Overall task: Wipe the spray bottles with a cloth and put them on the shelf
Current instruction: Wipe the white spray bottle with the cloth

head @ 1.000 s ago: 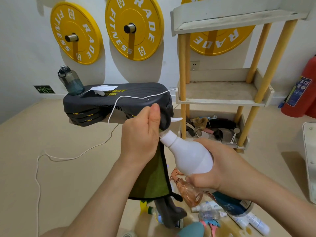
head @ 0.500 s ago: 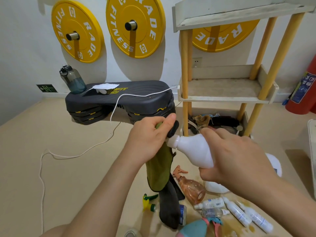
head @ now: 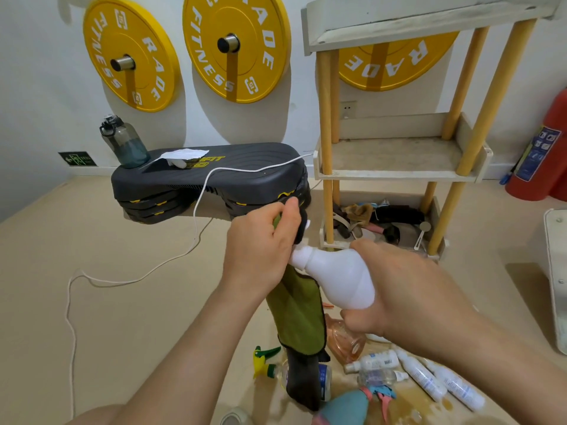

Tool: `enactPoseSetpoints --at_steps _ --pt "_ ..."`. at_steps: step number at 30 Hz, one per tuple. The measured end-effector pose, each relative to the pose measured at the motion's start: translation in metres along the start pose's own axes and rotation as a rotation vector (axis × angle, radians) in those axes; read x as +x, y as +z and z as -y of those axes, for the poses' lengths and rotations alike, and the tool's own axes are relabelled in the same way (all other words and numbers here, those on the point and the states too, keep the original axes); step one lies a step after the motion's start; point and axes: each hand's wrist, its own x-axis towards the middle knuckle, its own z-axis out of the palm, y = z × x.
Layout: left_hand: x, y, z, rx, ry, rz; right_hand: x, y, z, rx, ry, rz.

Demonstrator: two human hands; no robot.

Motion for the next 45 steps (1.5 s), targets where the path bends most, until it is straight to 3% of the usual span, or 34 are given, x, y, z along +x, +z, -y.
enactPoseSetpoints --at_steps 4,7,8,10,12,15,17,20,22,26,30,35,41,45 --pt "0.007 -0.001 0.009 -0.187 -0.289 -0.055 0.001 0.005 0.001 -0.123 0.008 -0.064" --pt "0.009 -0.007 0.006 -0.638 -0.58 0.048 0.003 0.007 -0.003 -0.071 0.011 -0.051" --pt "0.008 -0.009 0.003 -0.689 -0.579 0.125 0.003 0.007 -0.003 -0.029 0.015 -0.04" --pt "0.004 -0.009 -0.001 -0.502 -0.407 0.21 0.002 0.008 -0.002 0.015 0.012 -0.034" --pt "0.001 -0.006 -0.003 -0.279 -0.231 0.159 0.003 0.01 0.0 -0.016 0.008 -0.06" --pt "0.002 -0.004 -0.003 -0.219 -0.272 0.052 0.005 0.015 0.0 -0.088 0.006 -0.113" --pt "0.004 -0.004 -0.004 -0.472 -0.471 -0.009 0.006 0.018 -0.004 -0.026 0.001 -0.115" --pt "0.009 -0.007 -0.01 -0.957 -0.74 -0.032 0.008 0.02 -0.008 0.334 0.017 -0.086" --pt "0.009 -0.003 -0.014 -1.08 -0.705 0.004 0.011 0.021 -0.006 0.502 0.035 -0.04" --pt "0.001 0.014 -0.023 -1.143 -0.628 -0.087 0.015 0.026 0.006 0.743 0.066 0.002" --pt "-0.002 0.018 -0.029 -1.113 -0.622 -0.14 0.017 0.026 0.013 0.766 0.069 -0.056" --pt "-0.021 0.024 -0.039 -0.782 -0.396 0.13 0.024 0.016 0.005 0.943 0.082 -0.137" --pt "-0.028 0.016 -0.052 -0.808 -0.29 0.286 0.024 0.007 -0.019 1.52 0.036 0.195" --pt "-0.027 0.012 -0.055 -0.902 -0.328 0.226 0.028 0.004 -0.02 1.412 -0.029 0.077"
